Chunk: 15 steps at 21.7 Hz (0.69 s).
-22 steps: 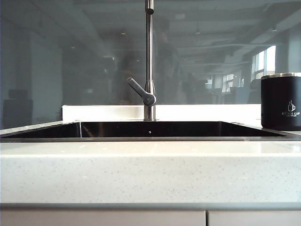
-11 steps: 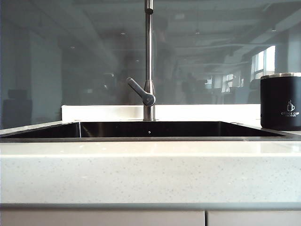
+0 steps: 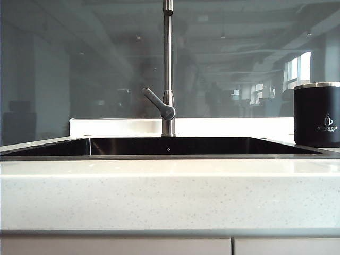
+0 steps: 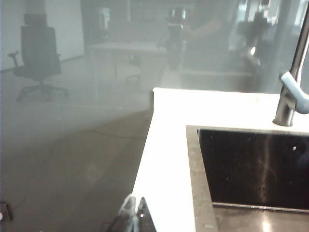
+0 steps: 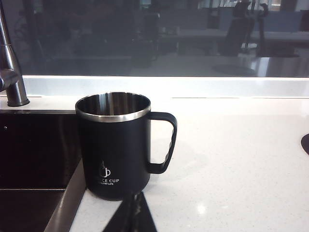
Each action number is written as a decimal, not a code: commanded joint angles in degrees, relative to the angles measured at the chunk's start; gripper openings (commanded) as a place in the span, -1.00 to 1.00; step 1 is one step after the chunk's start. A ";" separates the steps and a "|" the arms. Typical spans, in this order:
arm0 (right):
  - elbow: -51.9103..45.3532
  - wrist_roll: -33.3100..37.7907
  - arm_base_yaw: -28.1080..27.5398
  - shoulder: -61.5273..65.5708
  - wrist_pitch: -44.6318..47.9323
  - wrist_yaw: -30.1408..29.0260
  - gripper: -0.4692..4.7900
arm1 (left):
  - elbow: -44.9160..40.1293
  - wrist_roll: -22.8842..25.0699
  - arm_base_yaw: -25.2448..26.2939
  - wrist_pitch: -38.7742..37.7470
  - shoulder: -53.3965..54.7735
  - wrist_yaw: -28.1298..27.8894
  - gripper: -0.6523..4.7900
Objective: Pick up the mug next to the sink, go to the faucet to get some water, pour the water into the sink, and finally put the mug back to its place.
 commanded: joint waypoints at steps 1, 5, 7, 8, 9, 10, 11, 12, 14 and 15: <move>-0.17 -0.20 -0.02 -0.15 0.96 -0.04 -0.85 | -1.07 1.66 0.07 0.31 0.04 -0.17 -0.78; -0.17 -0.20 -0.02 -0.15 0.96 -0.04 -0.85 | -1.55 2.12 0.07 -0.13 0.04 0.04 -0.78; -0.17 -0.20 -0.02 -0.15 0.96 -0.02 -0.85 | -1.55 2.32 0.07 -0.13 0.04 0.22 -0.78; -0.17 -0.20 -0.02 -0.15 0.96 -0.02 -0.85 | -1.55 2.47 0.07 -0.13 0.04 0.81 -0.78; -0.17 -0.17 -0.02 -0.15 0.96 -0.04 -0.85 | -1.55 2.97 0.07 -0.20 0.04 1.44 -0.78; -0.17 -0.17 -0.02 -0.15 0.96 -0.04 -0.85 | -1.55 3.74 0.04 -0.22 0.04 2.12 -0.78; -0.17 -0.20 -0.02 -0.15 0.96 -0.04 -0.85 | -1.55 4.00 0.07 -0.15 0.04 2.84 -0.78; -0.17 -0.20 -0.02 -0.15 0.96 -0.04 -0.85 | -1.55 3.93 0.07 -0.15 0.04 2.84 -0.78; -0.17 -0.20 -0.02 -0.15 0.96 -0.02 -0.85 | -1.55 3.72 0.07 -0.13 0.04 2.84 -0.78; -0.17 -0.20 -0.02 -0.15 0.96 -0.04 -0.85 | -1.55 3.74 0.07 -0.13 0.04 2.82 -0.78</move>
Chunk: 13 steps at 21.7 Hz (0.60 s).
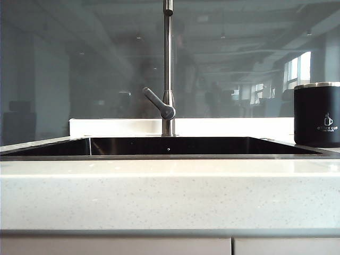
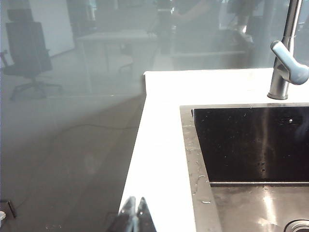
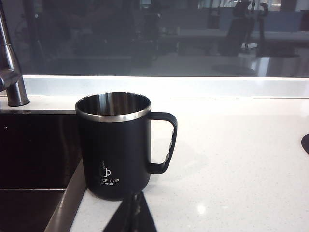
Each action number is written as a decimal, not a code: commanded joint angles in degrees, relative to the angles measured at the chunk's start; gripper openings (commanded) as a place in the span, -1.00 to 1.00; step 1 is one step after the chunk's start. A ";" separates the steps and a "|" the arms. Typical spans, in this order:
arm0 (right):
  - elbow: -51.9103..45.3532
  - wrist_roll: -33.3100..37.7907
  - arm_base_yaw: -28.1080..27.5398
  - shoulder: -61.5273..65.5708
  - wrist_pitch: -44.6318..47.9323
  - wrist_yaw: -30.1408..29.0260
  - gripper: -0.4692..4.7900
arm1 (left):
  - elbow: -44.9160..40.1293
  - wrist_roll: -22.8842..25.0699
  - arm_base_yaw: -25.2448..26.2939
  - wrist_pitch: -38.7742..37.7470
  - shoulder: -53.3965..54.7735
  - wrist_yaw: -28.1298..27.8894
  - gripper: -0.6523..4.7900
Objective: Pick up the mug next to the sink, go to the faucet to get some water, pour the water into the sink, and finally put the mug back to its place.
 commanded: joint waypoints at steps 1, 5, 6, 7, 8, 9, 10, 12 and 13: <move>-0.17 -0.20 -0.02 -0.15 0.96 -0.04 -0.85 | 0.15 0.04 0.07 0.76 0.04 0.24 -0.78; -0.17 -0.20 -0.02 -0.15 0.96 -0.02 -0.85 | 0.15 0.04 0.09 0.74 0.04 -0.24 -0.78; -0.17 -0.20 -0.02 -0.15 0.96 -0.04 -0.85 | 0.15 0.04 0.09 0.72 0.04 -0.20 -0.78; -0.17 -0.20 -0.02 -0.15 0.96 -0.04 -0.85 | 0.15 0.04 0.09 0.72 0.04 -0.20 -0.78; -0.17 -0.20 -0.02 -0.15 0.96 -0.02 -0.85 | 0.15 0.02 0.09 0.72 0.04 -0.20 -0.78; -0.17 -0.20 -0.02 -0.15 0.96 -0.02 -0.85 | 0.15 0.02 0.09 0.74 0.04 -0.20 -0.78; -0.17 -0.20 -0.02 -0.15 0.96 -0.02 -0.85 | 0.15 0.02 0.09 0.72 0.04 -0.20 -0.78; -0.17 -0.17 -0.02 -0.15 0.96 -0.04 -0.85 | 0.15 0.02 0.09 0.74 0.04 -0.20 -0.78; -0.17 -0.20 -0.02 -0.15 0.96 -0.04 -0.85 | 0.15 0.02 0.09 0.72 0.04 -0.20 -0.78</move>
